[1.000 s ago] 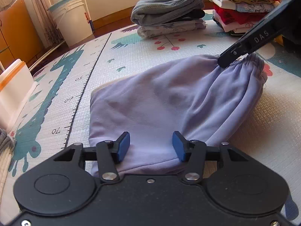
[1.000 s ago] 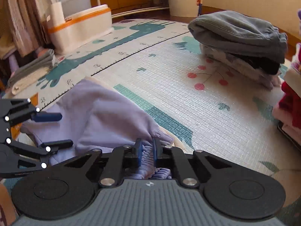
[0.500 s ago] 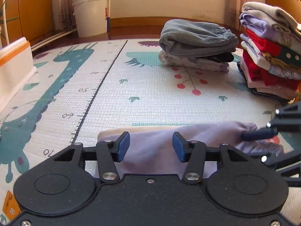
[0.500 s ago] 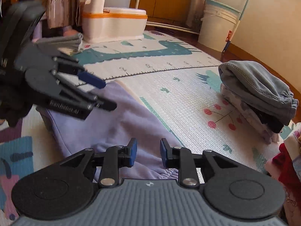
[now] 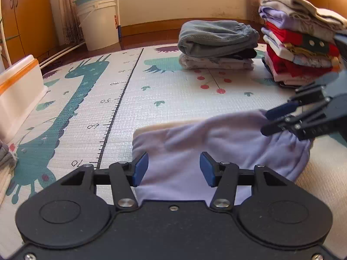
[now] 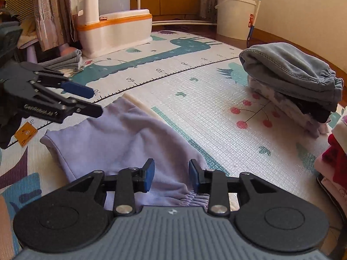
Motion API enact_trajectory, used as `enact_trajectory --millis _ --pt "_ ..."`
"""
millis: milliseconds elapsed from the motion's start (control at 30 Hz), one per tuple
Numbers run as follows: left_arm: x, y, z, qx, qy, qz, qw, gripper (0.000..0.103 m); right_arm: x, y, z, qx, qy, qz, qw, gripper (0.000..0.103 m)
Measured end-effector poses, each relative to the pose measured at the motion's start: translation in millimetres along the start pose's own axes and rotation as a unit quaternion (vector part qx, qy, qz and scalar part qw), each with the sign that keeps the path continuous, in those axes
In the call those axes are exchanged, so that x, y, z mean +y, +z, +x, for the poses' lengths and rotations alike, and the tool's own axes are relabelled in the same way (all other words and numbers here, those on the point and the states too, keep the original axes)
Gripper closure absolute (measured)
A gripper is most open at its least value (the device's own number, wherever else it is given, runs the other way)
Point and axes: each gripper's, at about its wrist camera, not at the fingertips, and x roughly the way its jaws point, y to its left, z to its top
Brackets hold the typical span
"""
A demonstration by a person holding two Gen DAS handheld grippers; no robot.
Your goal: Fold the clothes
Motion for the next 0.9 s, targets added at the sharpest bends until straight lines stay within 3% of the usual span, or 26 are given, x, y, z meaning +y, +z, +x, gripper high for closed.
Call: enact_trajectory --millis 67,133,300,400,500,567,600,633,733,767,800,900 --pt "-13 -24 8 0.021 0.007 0.021 0.9995 0.051 -4 1 2 0.000 0.001 0.011 1.000 0.067" --pt "-10 -43 15 0.028 0.004 -0.004 0.9996 0.049 -7 1 5 0.000 0.002 0.021 1.000 0.068" --pt "-8 -35 12 0.046 -0.006 0.019 0.9988 0.049 -9 5 7 0.011 0.007 0.036 0.999 0.068" --pt "8 -26 -2 0.053 -0.033 -0.016 0.9980 0.049 -5 4 2 0.009 0.002 0.020 1.000 0.068" --pt "29 -16 -8 0.036 -0.026 -0.069 0.9966 0.049 -8 1 -19 -0.029 0.004 0.047 0.998 0.068" --pt "53 -10 2 0.042 -0.031 -0.162 0.9854 0.049 -17 -10 -33 -0.044 0.001 0.103 0.994 0.062" --pt "65 -10 8 0.046 -0.036 -0.210 0.9760 0.049 -23 -16 -40 -0.049 -0.001 0.134 0.990 0.051" --pt "78 -11 15 0.051 -0.040 -0.257 0.9642 0.049 -28 -22 -47 -0.055 -0.002 0.165 0.985 0.040" --pt "106 -26 37 0.075 -0.083 -0.381 0.9178 0.049 -47 -42 -63 -0.067 -0.003 0.265 0.962 0.036" --pt "111 -30 43 0.080 -0.092 -0.401 0.9079 0.049 -53 -47 -63 -0.065 0.002 0.292 0.954 0.036" --pt "114 -33 49 0.084 -0.099 -0.417 0.8998 0.049 -57 -51 -61 -0.064 0.008 0.311 0.948 0.036" --pt "117 -36 55 0.078 -0.112 -0.434 0.8906 0.049 -66 -61 -55 -0.058 0.023 0.360 0.931 0.035"
